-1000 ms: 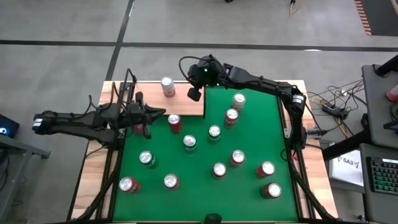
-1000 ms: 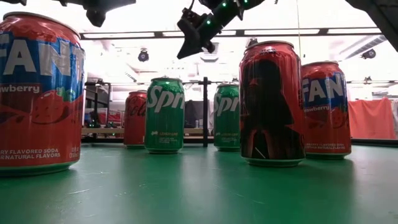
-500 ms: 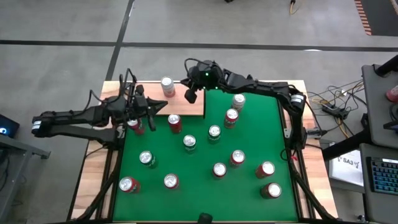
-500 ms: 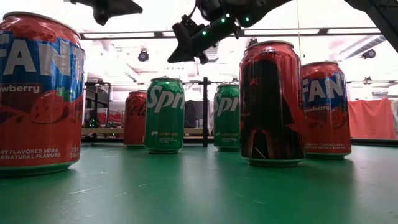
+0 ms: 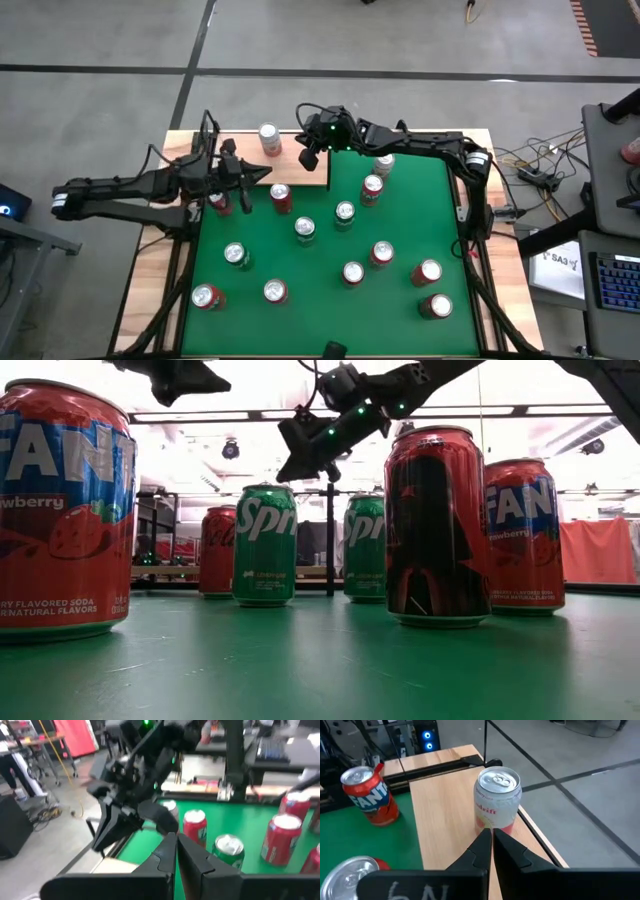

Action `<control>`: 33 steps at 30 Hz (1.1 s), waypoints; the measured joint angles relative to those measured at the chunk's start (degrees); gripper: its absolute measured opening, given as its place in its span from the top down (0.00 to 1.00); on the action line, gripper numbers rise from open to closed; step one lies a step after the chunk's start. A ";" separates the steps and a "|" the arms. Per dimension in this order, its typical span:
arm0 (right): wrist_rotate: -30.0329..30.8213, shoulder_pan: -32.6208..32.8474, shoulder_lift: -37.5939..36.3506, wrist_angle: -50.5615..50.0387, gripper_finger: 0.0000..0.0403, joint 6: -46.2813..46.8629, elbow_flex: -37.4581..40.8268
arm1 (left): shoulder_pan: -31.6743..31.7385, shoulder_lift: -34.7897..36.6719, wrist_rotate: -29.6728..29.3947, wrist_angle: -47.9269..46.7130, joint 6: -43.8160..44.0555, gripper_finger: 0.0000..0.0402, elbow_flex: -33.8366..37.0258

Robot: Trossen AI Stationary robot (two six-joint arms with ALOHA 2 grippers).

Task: Place canned beverage on shelf
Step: Put the pink-white soda can on the shelf

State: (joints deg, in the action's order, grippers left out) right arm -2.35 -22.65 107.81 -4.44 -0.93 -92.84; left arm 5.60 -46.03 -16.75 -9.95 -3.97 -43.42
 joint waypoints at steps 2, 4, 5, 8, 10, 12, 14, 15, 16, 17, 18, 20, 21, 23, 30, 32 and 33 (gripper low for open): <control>0.00 0.00 -0.62 -1.72 0.98 -0.89 0.02 | 0.92 -1.36 -0.01 -3.72 0.07 1.00 -1.65; 0.03 0.00 -1.84 -4.00 0.98 -1.67 0.02 | 2.21 -3.07 -0.01 -7.27 0.19 1.00 -3.54; 0.27 0.00 -2.65 -5.19 0.98 -2.13 0.02 | 2.90 -3.98 -0.01 -9.05 0.20 1.00 -4.44; 1.51 0.02 -5.08 -8.71 0.98 -3.71 0.03 | 5.47 -6.97 0.02 -15.15 0.20 1.00 -7.19; 2.11 0.02 -6.56 -11.21 0.98 -4.71 0.27 | 7.53 -8.88 0.70 -18.82 0.20 1.00 -8.56; 2.45 0.00 -8.09 -13.96 0.98 -5.63 0.30 | 9.84 -10.58 2.12 -20.99 0.19 1.00 -9.45; 2.44 0.01 -9.78 -16.43 0.98 -6.35 0.31 | 12.22 -12.08 4.64 -22.23 -0.26 1.00 -9.78; 2.43 0.02 -10.54 -17.80 0.98 -6.72 0.31 | 13.55 -12.82 6.22 -22.50 -0.87 1.00 -9.81; 2.38 0.02 -11.31 -18.93 0.98 -7.16 0.33 | 14.82 -13.54 7.96 -22.62 -1.47 1.00 -9.81; 2.37 0.02 -12.14 -19.74 0.98 -7.35 0.52 | 16.19 -14.14 10.01 -22.55 -2.18 1.00 -9.81; 2.36 0.02 -12.75 -20.73 0.98 -7.71 0.72 | 17.62 -14.92 11.78 -22.47 -2.79 1.00 -9.81; 2.30 0.02 -14.02 -22.89 0.98 -8.25 1.24 | 20.43 -16.49 14.19 -21.88 -3.95 1.00 -9.81; 2.21 0.01 -14.46 -24.04 0.98 -8.61 1.38 | 21.88 -17.41 14.86 -21.88 -4.56 1.00 -10.02; 1.93 0.00 -15.61 -25.76 0.98 -9.08 1.75 | 24.62 -19.44 15.66 -21.62 -5.94 1.00 -10.73; 1.89 0.00 -18.68 -29.75 0.98 -10.60 4.69 | 31.51 -26.91 19.15 -21.65 -10.86 1.00 -14.46; 1.88 -0.10 -19.67 -30.59 0.98 -10.58 5.59 | 32.53 -28.68 19.72 -21.78 -11.94 1.00 -15.20; 1.88 -0.23 -20.23 -30.89 0.98 -10.39 6.03 | 32.92 -29.49 19.83 -21.86 -12.40 1.00 -15.51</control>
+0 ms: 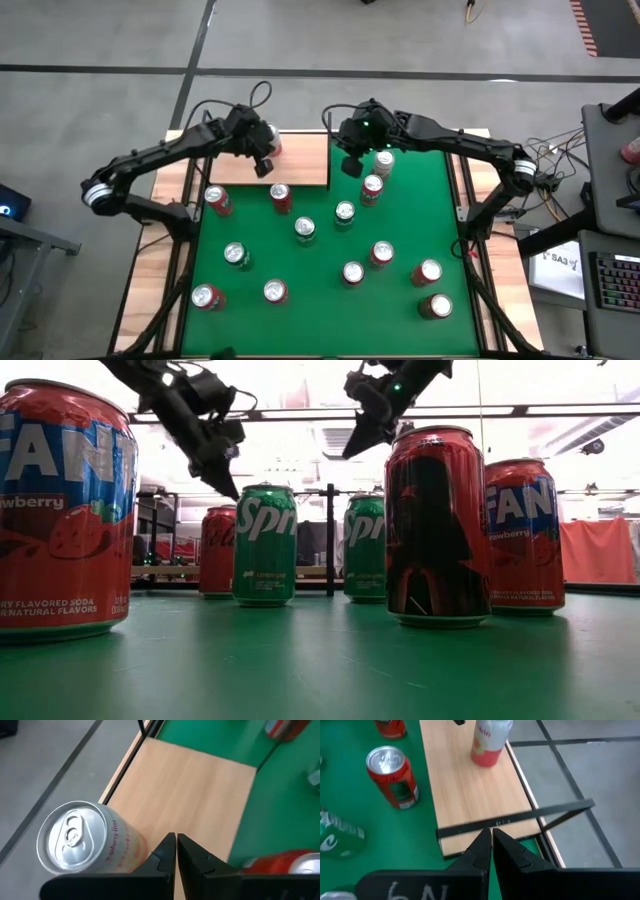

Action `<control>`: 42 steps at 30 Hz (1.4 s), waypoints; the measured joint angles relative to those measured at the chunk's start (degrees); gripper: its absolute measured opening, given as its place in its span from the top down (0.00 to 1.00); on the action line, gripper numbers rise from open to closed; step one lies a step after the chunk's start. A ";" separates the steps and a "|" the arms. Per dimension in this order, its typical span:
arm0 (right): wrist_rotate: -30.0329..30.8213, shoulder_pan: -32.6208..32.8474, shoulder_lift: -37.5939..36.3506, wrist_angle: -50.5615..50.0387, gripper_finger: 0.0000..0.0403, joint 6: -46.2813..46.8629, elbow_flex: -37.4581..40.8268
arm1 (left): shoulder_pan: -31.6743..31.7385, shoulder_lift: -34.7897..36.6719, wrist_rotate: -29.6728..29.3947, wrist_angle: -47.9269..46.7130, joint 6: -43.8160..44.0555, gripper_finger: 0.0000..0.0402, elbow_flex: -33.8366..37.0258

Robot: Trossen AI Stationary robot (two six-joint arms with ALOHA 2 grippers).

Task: Place canned beverage on shelf
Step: Put the pink-white soda can on the shelf

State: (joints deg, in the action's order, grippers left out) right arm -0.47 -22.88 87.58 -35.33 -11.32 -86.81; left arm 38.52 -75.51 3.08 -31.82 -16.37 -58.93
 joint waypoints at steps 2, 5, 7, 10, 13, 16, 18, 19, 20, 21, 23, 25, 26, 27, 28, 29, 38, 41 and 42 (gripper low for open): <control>-0.02 -0.04 -1.00 -0.18 0.98 0.54 0.86 | 0.66 -1.20 0.08 -0.19 -0.78 1.00 -0.44; -0.03 -0.04 -2.73 -0.85 0.98 0.77 2.67 | 1.23 -2.35 0.10 -0.37 -1.38 1.00 -0.66; -0.39 -0.04 -4.19 -1.55 0.98 0.81 3.66 | 1.52 -2.76 0.11 -0.41 -1.40 1.00 -0.77; -2.99 -0.21 -6.54 -1.98 0.98 1.34 4.73 | 1.53 -2.96 0.22 -0.89 -1.39 1.00 -0.84; -5.53 -0.30 -8.34 -1.09 0.98 1.76 5.92 | 1.53 -2.35 1.97 -1.00 -1.43 1.00 -0.87; -7.44 -0.30 -10.16 0.08 0.98 1.80 7.57 | 1.52 -1.54 3.88 -1.72 -1.55 1.00 -1.52; -7.69 -0.30 -11.36 0.44 0.98 1.77 8.57 | 1.51 -0.71 3.97 -2.66 -1.74 1.00 -2.10; -7.73 -0.30 -11.90 0.53 0.98 1.78 9.08 | 1.51 -0.23 3.97 -3.04 -1.74 1.00 -2.45; -7.71 -0.30 -12.48 0.82 0.98 1.82 9.67 | 1.51 0.40 3.97 -3.26 -1.75 1.00 -2.73; -7.72 -0.30 -13.04 1.48 0.98 1.87 10.38 | 1.53 1.03 3.95 -3.54 -1.76 1.00 -2.97; -7.73 -0.30 -14.06 2.84 0.98 1.90 11.83 | 1.55 2.31 3.89 -3.59 -2.07 1.00 -3.24; -8.26 -0.30 -14.79 3.45 0.98 2.52 12.72 | 1.80 3.35 3.30 -3.02 -2.85 1.00 -3.29; -8.52 -0.30 -14.96 3.59 0.98 2.78 12.92 | 1.94 3.67 2.09 -2.26 -3.14 1.00 -3.29; -8.57 -0.30 -15.11 3.87 0.98 2.96 13.08 | 2.23 3.82 0.22 -1.10 -3.25 1.00 -3.29; -8.56 -0.30 -15.14 4.28 0.98 3.17 13.15 | 2.58 3.80 -2.05 0.00 -3.24 1.00 -3.29; -8.60 -0.30 -15.14 4.58 0.98 3.25 13.21 | 2.94 3.49 -4.69 1.04 -3.23 1.00 -3.29; -8.59 -0.30 -15.14 4.76 0.98 3.83 13.44 | 4.53 -1.12 -8.57 3.90 -4.15 1.00 -3.27; -8.56 -0.30 -15.14 4.79 0.98 3.97 13.49 | 4.60 -1.95 -8.55 3.91 -4.15 1.00 -3.25; -8.56 -0.30 -15.12 4.79 0.98 3.97 13.51 | 4.61 -2.15 -8.55 3.90 -4.15 1.00 -3.25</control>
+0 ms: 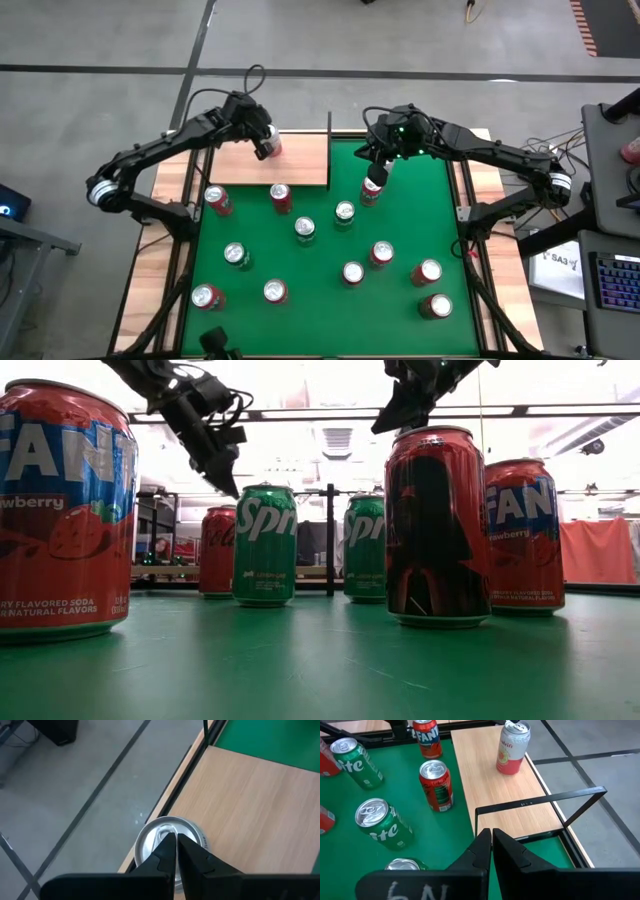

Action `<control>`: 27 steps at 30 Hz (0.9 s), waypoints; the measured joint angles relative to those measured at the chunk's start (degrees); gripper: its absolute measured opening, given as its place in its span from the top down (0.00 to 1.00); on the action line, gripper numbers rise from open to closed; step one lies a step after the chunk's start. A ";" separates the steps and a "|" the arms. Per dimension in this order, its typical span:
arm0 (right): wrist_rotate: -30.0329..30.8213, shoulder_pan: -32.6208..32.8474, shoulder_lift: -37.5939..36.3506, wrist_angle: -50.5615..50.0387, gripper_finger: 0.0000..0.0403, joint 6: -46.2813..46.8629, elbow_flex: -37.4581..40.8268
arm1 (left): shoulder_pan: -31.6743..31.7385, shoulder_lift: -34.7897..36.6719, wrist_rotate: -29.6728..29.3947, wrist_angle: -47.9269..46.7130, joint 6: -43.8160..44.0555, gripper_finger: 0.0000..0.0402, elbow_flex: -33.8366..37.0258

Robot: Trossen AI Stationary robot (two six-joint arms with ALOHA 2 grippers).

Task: Place canned beverage on shelf
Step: Put the pink-white soda can on the shelf

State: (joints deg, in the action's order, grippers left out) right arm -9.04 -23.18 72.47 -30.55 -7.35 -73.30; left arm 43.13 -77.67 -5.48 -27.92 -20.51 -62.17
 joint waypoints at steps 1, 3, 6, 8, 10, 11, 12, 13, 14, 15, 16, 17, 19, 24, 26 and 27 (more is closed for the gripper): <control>0.00 0.00 0.00 0.00 0.98 0.00 0.06 | 0.00 -0.15 0.00 -0.01 0.00 1.00 0.00; 0.00 0.00 0.00 0.02 0.98 -0.01 0.09 | 0.00 -0.26 0.04 -0.13 0.00 1.00 0.02; 0.00 0.00 0.01 0.40 0.98 -0.02 0.20 | 0.00 -0.39 0.23 -1.28 -0.20 1.00 0.04; 0.00 0.00 0.02 0.97 0.98 -0.02 0.36 | 0.00 -0.42 1.09 -2.62 -0.28 1.00 0.04; 0.00 0.00 0.02 1.19 0.98 -0.05 0.39 | 0.00 -0.40 2.70 -3.22 -0.27 1.00 0.04; 0.00 0.00 0.02 1.27 0.98 -0.07 0.39 | 0.01 -0.40 3.43 -3.29 -0.27 1.00 0.05; 0.00 0.00 0.02 1.38 0.98 -0.08 0.39 | 0.00 -0.40 3.81 -3.42 -0.25 1.00 0.06; 0.00 0.00 0.02 1.46 0.98 -0.09 0.39 | 0.00 -0.40 4.21 -3.44 -0.22 1.00 0.07; 0.00 0.00 0.04 1.54 0.98 -0.09 0.39 | 0.00 -0.40 4.66 -3.46 -0.19 1.00 0.07; 0.00 0.00 0.02 1.61 0.98 -0.09 0.39 | 0.00 -0.40 4.86 -3.52 -0.17 1.00 0.04; 0.00 0.00 0.02 1.70 0.98 -0.10 0.39 | 0.00 -0.40 4.96 -3.56 -0.13 1.00 0.04; 0.00 0.00 0.02 1.73 0.98 -0.09 0.39 | 0.00 -0.40 4.96 -3.64 -0.07 1.00 0.06; 0.00 0.00 0.02 1.73 0.98 -0.08 0.39 | 0.00 -0.38 4.96 -3.91 -0.04 1.00 0.05; 0.00 0.00 0.04 1.94 0.98 0.24 0.39 | 0.00 -0.35 5.01 -4.07 -0.20 1.00 0.04; 0.01 0.00 0.04 2.36 0.98 0.24 0.39 | 0.00 -0.33 5.01 -4.21 -0.24 1.00 -0.20; 0.00 0.00 0.04 2.41 0.98 0.24 0.39 | 0.00 -0.33 5.03 -4.49 -0.26 1.00 -0.53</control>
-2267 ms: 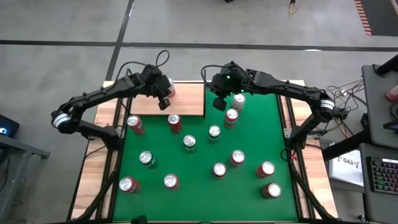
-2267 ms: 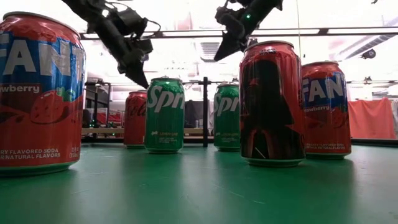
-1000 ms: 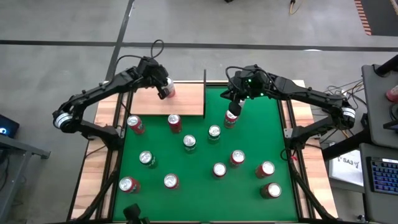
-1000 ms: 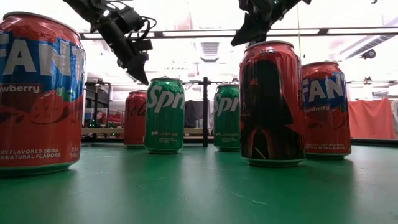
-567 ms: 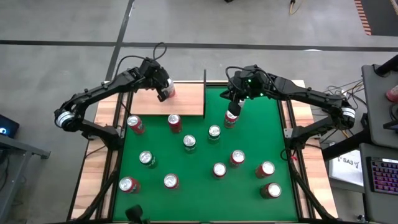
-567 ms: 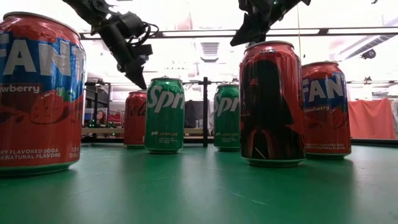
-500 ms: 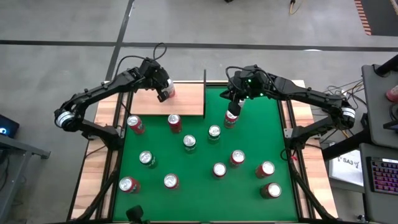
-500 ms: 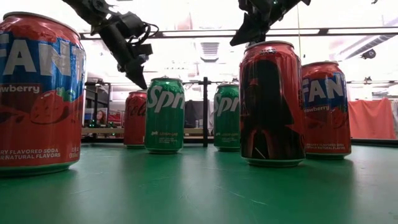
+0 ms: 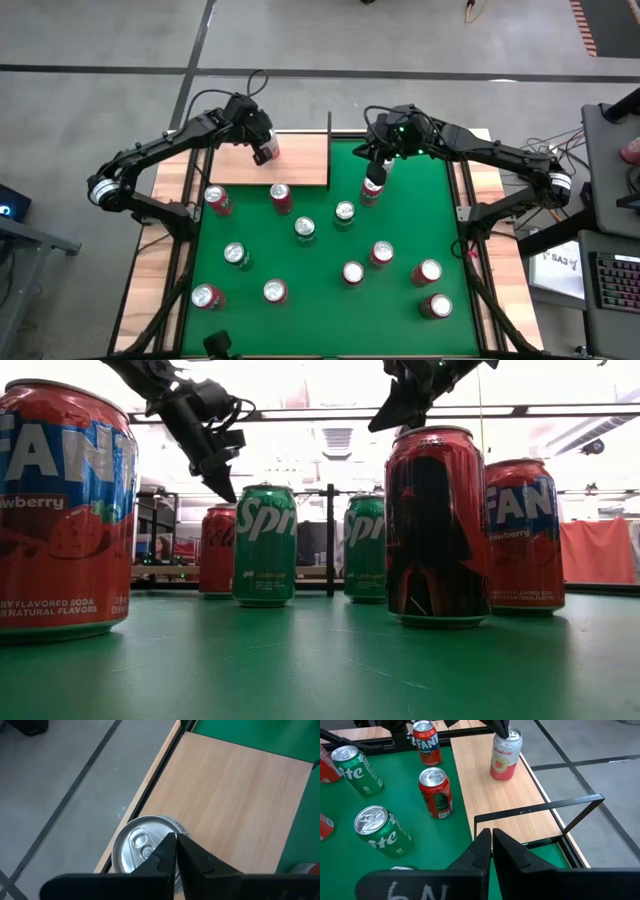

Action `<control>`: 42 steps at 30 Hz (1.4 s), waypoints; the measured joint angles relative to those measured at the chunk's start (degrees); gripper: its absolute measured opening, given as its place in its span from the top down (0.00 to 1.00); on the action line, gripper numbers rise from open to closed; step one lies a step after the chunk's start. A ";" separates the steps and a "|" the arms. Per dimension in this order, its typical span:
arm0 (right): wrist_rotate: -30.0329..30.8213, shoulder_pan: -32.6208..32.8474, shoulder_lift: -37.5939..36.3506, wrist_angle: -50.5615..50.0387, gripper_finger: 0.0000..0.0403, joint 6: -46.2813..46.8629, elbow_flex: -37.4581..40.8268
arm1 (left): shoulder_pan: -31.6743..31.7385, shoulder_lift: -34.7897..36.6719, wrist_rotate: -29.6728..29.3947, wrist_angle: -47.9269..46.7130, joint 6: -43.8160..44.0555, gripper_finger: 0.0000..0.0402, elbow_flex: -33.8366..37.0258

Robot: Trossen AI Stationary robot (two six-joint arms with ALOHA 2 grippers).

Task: Place canned beverage on shelf
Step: Put the pink-white soda can on the shelf

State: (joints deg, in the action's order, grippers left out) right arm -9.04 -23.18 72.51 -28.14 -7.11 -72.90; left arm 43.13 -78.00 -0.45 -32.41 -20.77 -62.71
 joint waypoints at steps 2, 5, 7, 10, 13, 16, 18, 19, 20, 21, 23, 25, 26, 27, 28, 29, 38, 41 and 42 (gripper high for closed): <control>0.00 0.00 0.00 0.10 0.98 0.00 0.00 | 0.00 0.07 0.08 0.08 -0.33 1.00 -0.92; 0.02 0.02 0.00 0.10 0.98 0.02 0.00 | 0.01 0.15 0.04 0.57 -0.68 1.00 -2.30; 0.01 0.00 0.00 0.08 0.98 0.02 0.00 | 0.07 0.15 0.00 0.71 -0.71 1.00 -2.66; 0.02 0.00 0.00 0.10 0.98 0.02 0.02 | 0.07 0.13 0.00 0.38 -0.75 1.00 -2.62; 0.02 0.02 0.00 0.11 0.98 0.04 0.04 | 0.07 -0.37 0.02 -0.91 -0.79 1.00 -2.34; 0.02 0.01 0.00 0.12 0.98 0.04 0.07 | 0.07 -0.83 0.02 -2.64 -0.79 1.00 -2.07; 0.02 0.01 0.00 0.11 0.98 0.04 0.07 | 0.11 -0.85 0.07 -3.06 -0.84 1.00 -2.09; 0.02 0.01 0.00 0.13 0.98 0.04 0.07 | 0.11 -0.85 0.07 -3.59 -1.15 1.00 -2.07; 0.02 0.00 0.00 0.11 0.98 0.04 0.07 | 0.11 -0.85 0.05 -3.82 -1.55 1.00 -2.07; 0.02 0.02 0.00 0.13 0.98 0.04 0.07 | 0.11 -0.85 0.07 -3.88 -2.23 1.00 -2.07; 0.02 0.02 0.00 0.13 0.98 0.04 0.07 | 0.11 -0.83 0.59 -4.25 -3.60 1.00 -2.07; 0.02 0.02 0.00 0.13 0.98 0.04 0.07 | 0.13 -0.83 1.83 -4.27 -5.16 1.00 -2.07; 0.02 0.01 0.00 0.13 0.98 0.05 0.07 | 0.13 -0.83 2.60 -4.31 -6.01 1.00 -2.07; 0.02 0.00 0.00 0.13 0.98 0.04 0.07 | 0.12 -0.83 3.39 -4.45 -6.87 1.00 -2.07; 0.02 0.00 0.00 0.15 0.98 0.07 0.07 | 0.11 -0.83 4.09 -4.56 -7.54 1.00 -2.07; 0.04 0.02 0.00 0.13 0.98 0.07 0.07 | 0.11 -0.83 4.53 -4.56 -8.08 1.00 -2.07; 0.04 0.01 0.00 0.15 0.98 0.07 0.07 | 0.15 -0.83 4.53 -4.44 -8.54 1.00 -2.07; 0.04 0.02 0.02 0.28 0.98 0.44 0.07 | 0.15 -0.69 4.54 -4.30 -7.25 1.00 -2.24; 0.04 0.02 0.02 0.59 0.98 1.07 0.09 | 0.15 -0.38 4.55 -4.31 -6.44 1.00 -2.48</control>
State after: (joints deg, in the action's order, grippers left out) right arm -8.99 -23.16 72.53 -27.55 -6.04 -72.82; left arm 43.29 -78.38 4.10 -36.72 -27.21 -65.19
